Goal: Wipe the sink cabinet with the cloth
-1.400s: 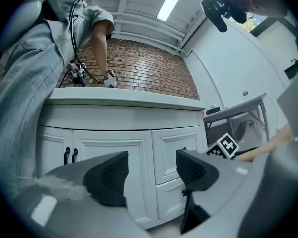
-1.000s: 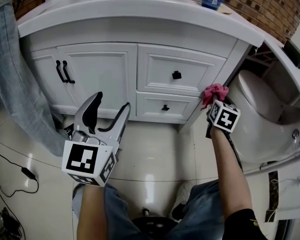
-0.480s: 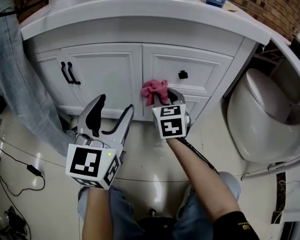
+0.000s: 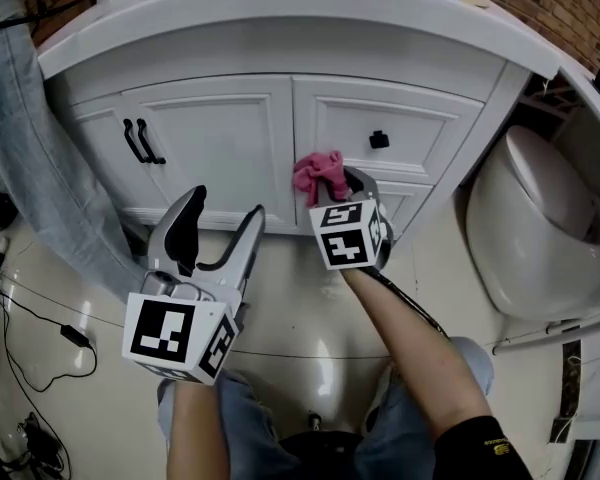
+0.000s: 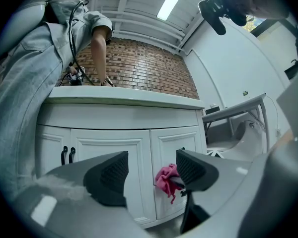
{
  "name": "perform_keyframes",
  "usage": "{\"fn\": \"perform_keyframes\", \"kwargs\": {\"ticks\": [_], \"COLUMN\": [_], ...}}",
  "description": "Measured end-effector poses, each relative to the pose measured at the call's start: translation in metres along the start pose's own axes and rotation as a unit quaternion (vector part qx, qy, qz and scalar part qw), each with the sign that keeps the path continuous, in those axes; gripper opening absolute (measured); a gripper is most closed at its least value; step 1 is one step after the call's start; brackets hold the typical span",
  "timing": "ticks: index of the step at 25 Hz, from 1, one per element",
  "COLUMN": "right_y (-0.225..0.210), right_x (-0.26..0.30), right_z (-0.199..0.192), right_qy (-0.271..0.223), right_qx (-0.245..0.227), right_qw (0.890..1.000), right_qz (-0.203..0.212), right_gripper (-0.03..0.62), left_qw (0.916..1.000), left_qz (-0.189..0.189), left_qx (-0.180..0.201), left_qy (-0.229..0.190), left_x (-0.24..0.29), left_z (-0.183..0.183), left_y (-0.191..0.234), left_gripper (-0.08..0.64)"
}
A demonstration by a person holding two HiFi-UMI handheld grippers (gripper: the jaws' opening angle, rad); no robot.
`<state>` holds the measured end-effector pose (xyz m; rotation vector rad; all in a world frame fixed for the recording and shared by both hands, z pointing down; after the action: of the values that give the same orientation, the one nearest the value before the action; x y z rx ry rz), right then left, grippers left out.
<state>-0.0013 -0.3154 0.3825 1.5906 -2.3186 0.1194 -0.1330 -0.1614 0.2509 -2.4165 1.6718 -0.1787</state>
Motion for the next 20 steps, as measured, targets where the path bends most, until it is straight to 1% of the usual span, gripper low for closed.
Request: {"fn": "perform_keyframes", "kwargs": {"ticks": [2, 4, 6, 9, 11, 14, 16, 18, 20], "right_y": [-0.031, -0.068, -0.108, -0.17, -0.196, -0.201, -0.195, -0.177, -0.144], "right_x": [-0.011, -0.024, -0.039, -0.061, -0.071, -0.074, -0.072, -0.064, -0.054], "right_z": [-0.009, -0.018, -0.028, -0.044, -0.054, -0.057, -0.055, -0.057, -0.057], "right_qy": [0.007, 0.016, 0.026, 0.039, 0.043, 0.032, 0.026, 0.029, 0.031], "right_qx": [-0.011, -0.006, 0.016, 0.059, 0.075, 0.066, 0.075, 0.078, 0.058], "right_qw": [1.0, 0.998, 0.996, 0.988, 0.983, 0.983, 0.982, 0.986, 0.992], "right_qz": [-0.025, -0.053, -0.086, -0.141, -0.162, -0.17, -0.169, -0.148, -0.106], "right_gripper": [0.126, 0.126, 0.126, 0.126, 0.126, 0.124, 0.124, 0.124, 0.126], "left_qw": [1.0, 0.9999, 0.9998, 0.9997, 0.9995, 0.9994, 0.9994, 0.9995, 0.9996], "left_qz": [-0.003, -0.01, -0.017, -0.022, -0.026, -0.033, -0.032, -0.03, -0.028], "left_qx": [-0.003, -0.004, -0.003, -0.004, -0.004, 0.001, 0.004, 0.005, 0.007], "left_qy": [-0.002, -0.006, -0.009, -0.012, -0.014, -0.014, -0.009, -0.004, -0.001], "left_x": [0.003, 0.005, 0.008, 0.011, 0.012, 0.015, 0.019, 0.02, 0.019], "left_z": [0.0, 0.002, 0.004, 0.006, 0.007, 0.007, 0.004, 0.002, 0.001], "left_y": [-0.002, -0.007, -0.012, -0.019, -0.023, -0.028, -0.03, -0.031, -0.031], "left_gripper": [0.305, 0.305, 0.305, 0.305, 0.305, 0.305, 0.305, 0.305, 0.305]}}
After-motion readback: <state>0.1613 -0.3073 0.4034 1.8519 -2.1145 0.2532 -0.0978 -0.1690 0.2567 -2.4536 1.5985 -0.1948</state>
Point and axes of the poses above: the fingertips, and each gripper's own axes: x forward along the fingers, y to its left, z out of its top, the point moved 2 cm from there along -x, backward along the fingers, and after that the axes turned 9 degrees about x, right-handed, at the moved point
